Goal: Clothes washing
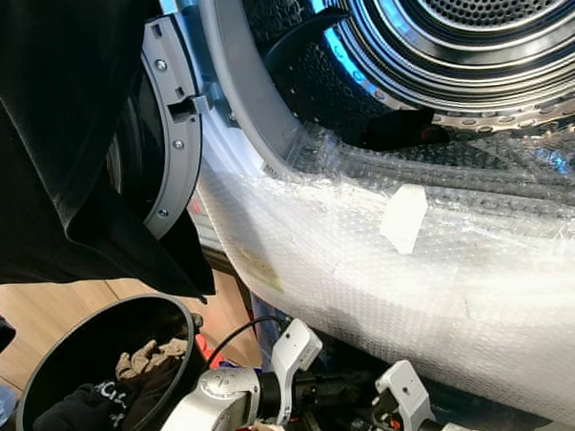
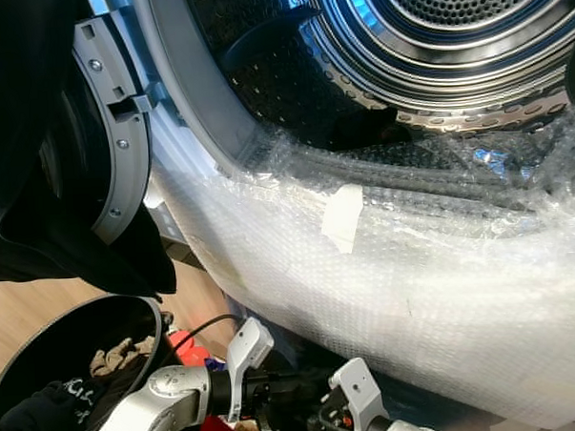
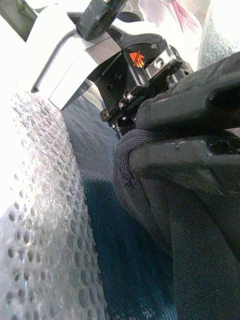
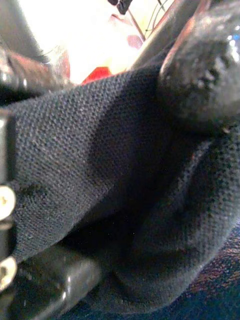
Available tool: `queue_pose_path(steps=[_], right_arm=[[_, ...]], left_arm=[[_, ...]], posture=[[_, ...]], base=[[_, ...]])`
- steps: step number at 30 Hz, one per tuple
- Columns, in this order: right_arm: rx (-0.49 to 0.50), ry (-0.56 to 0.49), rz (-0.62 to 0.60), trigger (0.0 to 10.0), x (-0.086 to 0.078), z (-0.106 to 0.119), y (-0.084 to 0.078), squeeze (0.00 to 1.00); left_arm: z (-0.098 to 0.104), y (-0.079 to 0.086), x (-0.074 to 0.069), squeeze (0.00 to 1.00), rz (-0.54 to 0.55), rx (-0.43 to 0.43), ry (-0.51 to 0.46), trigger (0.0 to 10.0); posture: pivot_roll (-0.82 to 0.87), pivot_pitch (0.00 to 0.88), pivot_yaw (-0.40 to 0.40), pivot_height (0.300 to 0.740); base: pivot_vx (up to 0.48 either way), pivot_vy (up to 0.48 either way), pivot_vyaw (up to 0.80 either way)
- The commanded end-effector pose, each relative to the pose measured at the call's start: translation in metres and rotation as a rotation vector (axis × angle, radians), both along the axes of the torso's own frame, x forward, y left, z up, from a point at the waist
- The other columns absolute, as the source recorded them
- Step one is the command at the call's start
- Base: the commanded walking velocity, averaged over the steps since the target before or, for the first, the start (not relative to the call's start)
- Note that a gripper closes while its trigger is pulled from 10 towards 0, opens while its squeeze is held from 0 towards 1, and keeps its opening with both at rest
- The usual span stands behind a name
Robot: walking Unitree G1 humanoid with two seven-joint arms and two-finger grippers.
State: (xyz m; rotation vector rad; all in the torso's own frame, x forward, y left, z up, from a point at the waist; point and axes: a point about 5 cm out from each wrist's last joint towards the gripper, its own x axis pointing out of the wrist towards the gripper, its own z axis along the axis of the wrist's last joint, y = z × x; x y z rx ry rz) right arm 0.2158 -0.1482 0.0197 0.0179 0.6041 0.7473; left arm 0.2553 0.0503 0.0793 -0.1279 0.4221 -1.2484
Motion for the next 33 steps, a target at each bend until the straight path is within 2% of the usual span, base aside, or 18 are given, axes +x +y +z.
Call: queue_pose_path(steps=[1, 8, 14, 16, 17, 18, 19, 20, 21, 24, 25, 30, 33], right_arm=[[-0.005, 0.024, 0.006, 0.0, -0.005, -0.006, 0.0, 0.0], [-0.005, 0.025, 0.022, 0.0, -0.008, -0.01, -0.002, 0.0], [0.001, 0.01, 0.016, 0.0, -0.003, -0.008, -0.003, 0.0], [-0.004, 0.007, 0.026, 0.0, -0.004, -0.009, -0.003, 0.0], [-0.002, 0.008, 0.024, 0.0, -0.004, -0.01, -0.003, 0.0], [0.001, 0.009, 0.025, 0.0, -0.004, -0.01, -0.003, 0.0], [0.001, 0.009, 0.025, 0.0, -0.004, -0.01, -0.003, 0.0], [0.006, 0.006, 0.03, 0.0, -0.004, -0.01, -0.001, 0.0], [0.011, 0.001, 0.035, 0.0, -0.004, -0.009, 0.001, 0.0], [0.018, -0.001, 0.036, 0.0, -0.003, -0.009, 0.003, 0.0], [0.015, 0.003, 0.033, 0.0, -0.004, -0.011, 0.004, 0.0], [0.006, 0.007, 0.038, 0.0, -0.007, -0.014, 0.003, 0.0], [-0.009, 0.011, 0.03, 0.0, -0.008, -0.016, -0.002, 0.0]], left_arm=[[0.01, 0.001, 0.003, 0.0, -0.02, -0.03, -0.049, 0.0], [0.011, 0.008, 0.003, 0.0, -0.004, -0.028, -0.054, 0.0], [0.011, 0.012, 0.002, 0.0, 0.014, -0.021, -0.055, 0.0], [0.011, 0.013, 0.0, 0.0, 0.012, -0.022, -0.055, 0.4], [0.011, 0.013, 0.0, 0.0, 0.018, -0.027, -0.056, 2.4], [0.012, 0.013, 0.0, 0.0, 0.019, -0.028, -0.057, 3.5], [0.012, 0.013, 0.0, 0.0, 0.019, -0.028, -0.057, 3.5], [0.012, 0.015, -0.001, 0.0, 0.019, -0.026, -0.058, 6.0], [0.013, 0.017, -0.001, 0.0, 0.017, -0.017, -0.065, 10.0], [0.013, 0.019, 0.001, 0.0, 0.016, -0.001, -0.077, 10.0], [0.012, 0.02, 0.0, 1.0, 0.006, 0.003, -0.075, 10.0], [0.013, 0.022, -0.003, 1.0, -0.018, 0.004, -0.055, 10.0], [0.014, 0.033, -0.007, 1.0, -0.027, 0.035, -0.051, 10.0]], posture=[[-0.17, 0.0, 0.127, 0.74], [-0.16, 0.0, 0.131, 0.74], [-0.14, 0.0, 0.128, 0.74], [-0.13, 0.0, 0.13, 0.74], [-0.13, 0.0, 0.131, 0.74], [-0.13, 0.0, 0.131, 0.74], [-0.13, 0.0, 0.131, 0.74], [-0.13, 0.0, 0.138, 0.74], [-0.13, 0.0, 0.141, 0.74], [-0.14, 0.0, 0.138, 0.74], [-0.14, 0.0, 0.142, 0.74], [-0.15, 0.0, 0.142, 0.74], [-0.15, 0.0, 0.143, 0.74]], base=[[0.0, 0.0, 0.0], [0.0, 0.0, 0.0], [0.0, 0.0, 0.0], [0.0, 0.0, 0.0], [0.0, 0.0, 0.0], [0.0, 0.0, 0.0], [0.0, 0.0, 0.0], [0.0, 0.0, 0.0], [0.0, 0.0, 0.0], [0.0, 0.0, 0.0], [0.0, 0.0, 0.0], [0.0, 0.0, 0.0], [0.0, 0.0, 0.0]])
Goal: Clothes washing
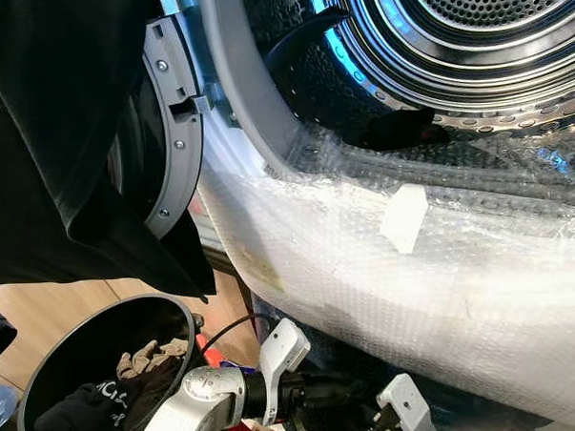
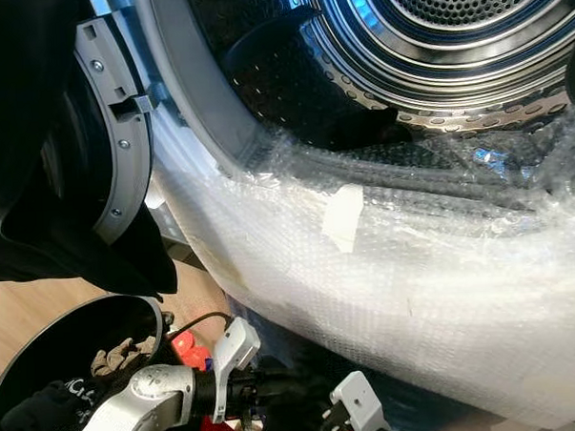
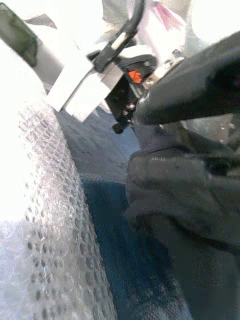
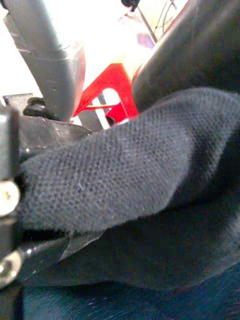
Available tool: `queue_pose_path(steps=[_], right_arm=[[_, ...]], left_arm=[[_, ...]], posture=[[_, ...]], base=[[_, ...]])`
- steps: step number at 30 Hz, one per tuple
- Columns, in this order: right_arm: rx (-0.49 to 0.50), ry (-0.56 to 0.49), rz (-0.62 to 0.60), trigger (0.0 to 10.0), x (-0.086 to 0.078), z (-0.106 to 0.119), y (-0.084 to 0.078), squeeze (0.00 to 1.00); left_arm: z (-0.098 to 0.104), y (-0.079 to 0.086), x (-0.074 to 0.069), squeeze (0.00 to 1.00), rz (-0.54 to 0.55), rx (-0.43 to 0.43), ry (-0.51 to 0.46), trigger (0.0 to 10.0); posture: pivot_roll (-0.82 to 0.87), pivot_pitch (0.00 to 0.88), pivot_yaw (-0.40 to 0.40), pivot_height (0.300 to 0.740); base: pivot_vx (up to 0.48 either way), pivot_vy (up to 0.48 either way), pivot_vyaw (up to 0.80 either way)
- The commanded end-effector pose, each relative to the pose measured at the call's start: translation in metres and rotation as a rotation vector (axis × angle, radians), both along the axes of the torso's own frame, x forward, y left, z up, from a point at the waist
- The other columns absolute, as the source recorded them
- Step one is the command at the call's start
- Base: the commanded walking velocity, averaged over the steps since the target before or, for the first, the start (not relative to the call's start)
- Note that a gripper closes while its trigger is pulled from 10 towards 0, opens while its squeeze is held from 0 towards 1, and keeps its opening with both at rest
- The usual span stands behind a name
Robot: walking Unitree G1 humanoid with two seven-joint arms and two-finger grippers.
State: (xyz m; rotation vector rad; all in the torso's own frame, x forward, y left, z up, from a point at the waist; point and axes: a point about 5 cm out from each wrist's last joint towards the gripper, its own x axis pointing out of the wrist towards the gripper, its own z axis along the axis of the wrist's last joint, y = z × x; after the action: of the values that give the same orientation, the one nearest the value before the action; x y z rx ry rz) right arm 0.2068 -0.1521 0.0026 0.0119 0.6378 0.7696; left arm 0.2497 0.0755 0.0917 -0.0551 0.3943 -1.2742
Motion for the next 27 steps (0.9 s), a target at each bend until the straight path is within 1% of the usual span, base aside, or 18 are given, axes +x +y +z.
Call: queue_pose_path(steps=[1, 4, 6, 9, 10, 11, 12, 14, 15, 16, 17, 18, 19, 22, 23, 25, 26, 27], right_arm=[[0.001, -0.018, 0.006, 0.0, 0.001, 0.0, 0.002, 0.0], [-0.004, -0.014, 0.011, 0.0, 0.001, -0.002, 0.002, 0.0], [-0.008, -0.016, 0.019, 0.0, 0.003, -0.003, 0.004, 0.0], [0.01, -0.036, 0.042, 0.0, 0.007, 0.001, 0.008, 0.0], [0.008, -0.035, 0.054, 0.0, 0.007, 0.001, 0.009, 0.0], [0.008, -0.035, 0.054, 0.0, 0.007, 0.001, 0.009, 0.0], [0.009, -0.037, 0.082, 0.0, 0.005, 0.001, 0.011, 0.0], [0.015, -0.044, 0.093, 0.0, 0.003, 0.001, 0.011, 0.0], [0.015, -0.044, 0.093, 0.0, 0.003, 0.001, 0.011, 0.0], [0.022, -0.049, 0.083, 0.0, 0.002, 0.001, 0.01, 0.0], [0.022, -0.049, 0.083, 0.0, 0.002, 0.001, 0.01, 0.0], [0.024, -0.051, 0.076, 0.0, 0.003, 0.001, 0.009, 0.0], [0.023, -0.054, 0.063, 0.0, 0.004, 0.0, 0.008, 0.0], [0.046, -0.084, 0.062, 0.0, 0.013, 0.006, 0.013, 0.0], [0.042, -0.089, 0.067, 0.0, 0.014, 0.006, 0.013, 0.0], [0.029, -0.096, 0.071, 0.0, 0.015, 0.006, 0.014, 0.0], [0.029, -0.109, 0.045, 0.0, 0.018, 0.009, 0.01, 0.0], [0.03, -0.12, 0.045, 0.0, 0.018, 0.011, 0.008, 0.0]], left_arm=[[0.002, 0.012, -0.003, 1.0, 0.01, 0.004, 0.015, 10.0], [0.003, 0.021, -0.004, 1.0, 0.018, 0.015, 0.023, 10.0], [0.004, 0.033, -0.004, 1.0, 0.047, 0.044, 0.015, 10.0], [0.008, 0.058, 0.001, 1.0, 0.183, 0.084, -0.029, 10.0], [0.008, 0.064, 0.002, 1.0, 0.237, 0.095, -0.049, 10.0], [0.008, 0.064, 0.002, 1.0, 0.237, 0.095, -0.049, 10.0], [0.006, 0.072, 0.003, 1.0, 0.32, 0.109, -0.079, 10.0], [0.003, 0.08, 0.004, 1.0, 0.426, 0.119, -0.101, 10.0], [0.003, 0.08, 0.004, 1.0, 0.426, 0.119, -0.101, 10.0], [-0.002, 0.09, 0.01, 1.0, 0.592, 0.156, -0.149, 10.0], [-0.002, 0.09, 0.01, 1.0, 0.592, 0.156, -0.149, 10.0], [-0.004, 0.094, 0.012, 1.0, 0.651, 0.18, -0.173, 10.0], [-0.006, 0.098, 0.016, 1.0, 0.73, 0.206, -0.186, 10.0], [-0.004, 0.125, 0.031, 1.0, 1.04, 0.263, -0.25, 10.0], [-0.005, 0.131, 0.032, 1.0, 1.088, 0.284, -0.264, 10.0], [-0.008, 0.135, 0.033, 1.0, 1.125, 0.289, -0.265, 10.0], [-0.004, 0.139, 0.033, 1.0, 1.162, 0.276, -0.32, 10.0], [-0.004, 0.141, 0.033, 1.0, 1.185, 0.287, -0.343, 10.0]], posture=[[-0.14, 0.0, 0.149, 0.74], [-0.13, 0.0, 0.151, 0.74], [-0.12, 0.0, 0.156, 0.74], [-0.11, 0.0, 0.161, 0.74], [-0.11, 0.0, 0.162, 0.74], [-0.11, 0.0, 0.162, 0.74], [-0.11, 0.0, 0.165, 0.74], [-0.12, 0.0, 0.17, 0.74], [-0.12, 0.0, 0.17, 0.74], [-0.12, 0.0, 0.18, 0.74], [-0.12, 0.0, 0.18, 0.74], [-0.12, 0.0, 0.179, 0.74], [-0.11, 0.0, 0.175, 0.74], [-0.12, 0.0, 0.18, 0.74], [-0.12, 0.0, 0.18, 0.74], [-0.12, 0.0, 0.178, 0.74], [-0.12, 0.0, 0.182, 0.74], [-0.12, 0.0, 0.188, 0.74]], base=[[0.0, 0.0, 0.0], [0.0, 0.0, 0.0], [0.0, 0.0, 0.0], [0.0, 0.0, 0.0], [0.0, 0.0, 0.0], [0.0, 0.0, 0.0], [0.0, 0.0, 0.0], [0.0, 0.0, 0.0], [0.0, 0.0, 0.0], [0.0, 0.0, 0.0], [0.0, 0.0, 0.0], [0.0, 0.0, 0.0], [0.0, 0.0, 0.0], [0.0, 0.0, 0.0], [0.0, 0.0, 0.0], [0.0, 0.0, 0.0], [0.0, 0.0, 0.0], [0.0, 0.0, 0.0]])
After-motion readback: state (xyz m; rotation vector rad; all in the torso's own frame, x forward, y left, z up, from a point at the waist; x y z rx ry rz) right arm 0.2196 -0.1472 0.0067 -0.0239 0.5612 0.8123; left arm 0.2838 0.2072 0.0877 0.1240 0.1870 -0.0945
